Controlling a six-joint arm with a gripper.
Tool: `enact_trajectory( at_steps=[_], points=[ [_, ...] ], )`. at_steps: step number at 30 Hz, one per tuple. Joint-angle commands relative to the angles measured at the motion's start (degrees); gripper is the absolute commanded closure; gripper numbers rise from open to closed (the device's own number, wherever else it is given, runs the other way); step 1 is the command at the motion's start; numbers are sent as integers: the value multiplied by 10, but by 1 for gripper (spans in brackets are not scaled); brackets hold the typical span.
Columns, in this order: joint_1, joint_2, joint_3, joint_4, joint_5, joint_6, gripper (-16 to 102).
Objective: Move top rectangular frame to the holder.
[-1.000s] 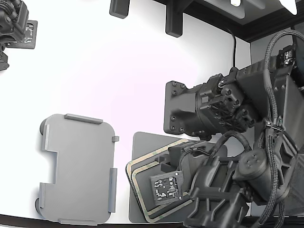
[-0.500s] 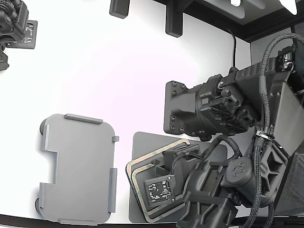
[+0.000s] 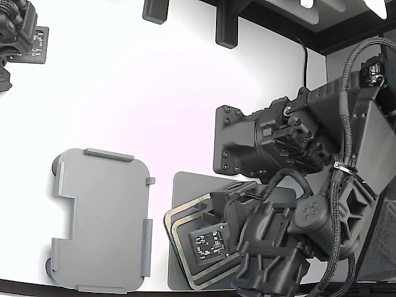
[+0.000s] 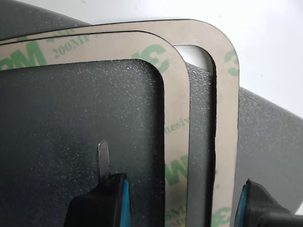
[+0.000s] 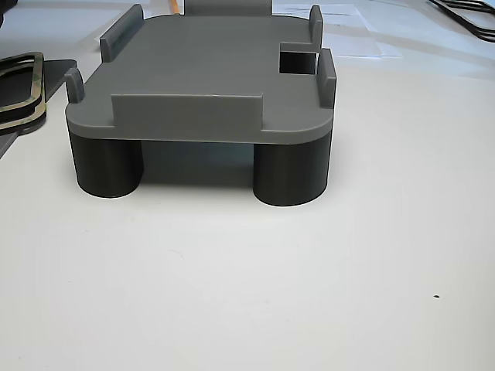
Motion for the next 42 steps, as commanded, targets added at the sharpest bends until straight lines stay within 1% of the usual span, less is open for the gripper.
enact_trajectory(
  at_steps=[1,4,9,30,42],
  points=[
    [-9,16,-6,-11,3,-4,-2],
    [-11,15,-2,-18,4,-7,6],
    [-11,18,4,-21,4,-6,15],
    [-20,17,20,-27,2,-14,30],
    [-25,15,36,-45,-4,-17,33]
  ],
)
